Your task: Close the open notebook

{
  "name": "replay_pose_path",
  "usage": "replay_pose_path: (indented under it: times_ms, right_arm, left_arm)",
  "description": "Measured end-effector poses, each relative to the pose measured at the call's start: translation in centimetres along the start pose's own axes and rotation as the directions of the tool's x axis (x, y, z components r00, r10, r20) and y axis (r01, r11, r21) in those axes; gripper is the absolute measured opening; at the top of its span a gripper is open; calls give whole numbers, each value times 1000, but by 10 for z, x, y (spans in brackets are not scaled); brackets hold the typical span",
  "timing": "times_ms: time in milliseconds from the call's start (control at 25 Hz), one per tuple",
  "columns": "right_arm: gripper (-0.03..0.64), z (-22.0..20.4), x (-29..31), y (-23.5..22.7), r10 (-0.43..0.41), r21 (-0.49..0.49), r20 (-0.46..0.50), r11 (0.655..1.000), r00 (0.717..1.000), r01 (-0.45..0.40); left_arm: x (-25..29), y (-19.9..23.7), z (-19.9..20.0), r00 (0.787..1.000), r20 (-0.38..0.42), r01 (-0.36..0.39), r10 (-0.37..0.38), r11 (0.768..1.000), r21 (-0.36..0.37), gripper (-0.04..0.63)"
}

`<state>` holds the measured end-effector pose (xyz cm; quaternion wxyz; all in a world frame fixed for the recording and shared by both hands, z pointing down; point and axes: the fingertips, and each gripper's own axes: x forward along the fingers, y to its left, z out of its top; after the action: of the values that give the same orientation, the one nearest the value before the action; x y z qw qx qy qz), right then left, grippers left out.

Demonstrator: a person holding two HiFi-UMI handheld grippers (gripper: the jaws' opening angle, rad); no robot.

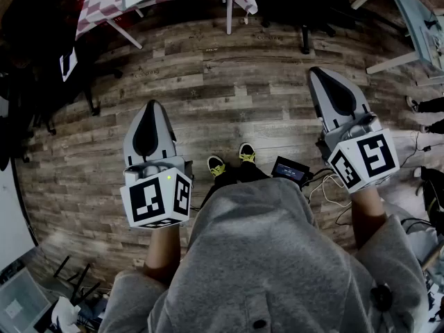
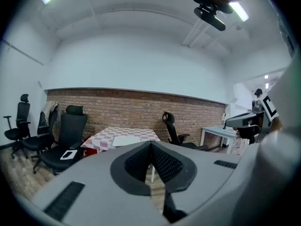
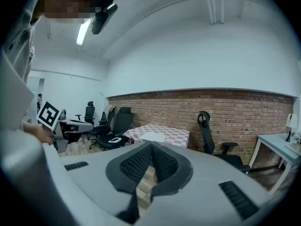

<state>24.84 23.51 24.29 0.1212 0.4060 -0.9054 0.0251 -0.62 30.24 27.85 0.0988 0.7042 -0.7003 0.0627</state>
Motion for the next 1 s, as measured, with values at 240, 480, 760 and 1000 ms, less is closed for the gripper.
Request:
replay_pose_path:
  times_ms: [240,480,760,1000]
  right_arm:
    - [25,-9,10,22,7,156,37,988,999,-13]
    - [25,-3,13,40,7,166,59,986,998,-17]
    - [25,7,17,64,-7,180,70,984,998,-6]
    - [25,13,21,87,-15,187,66,982,998,2]
  left_arm:
    - [5,-5,1,1000,-3,18,-18,1000,12,3]
    - [2,-5,5,999,-2,42,-42,999,35,3]
    - [-10,15,6,999,-8,49,-48,998,43,3]
    - [-20,34,9,998,-6,67,-67,997,48,3]
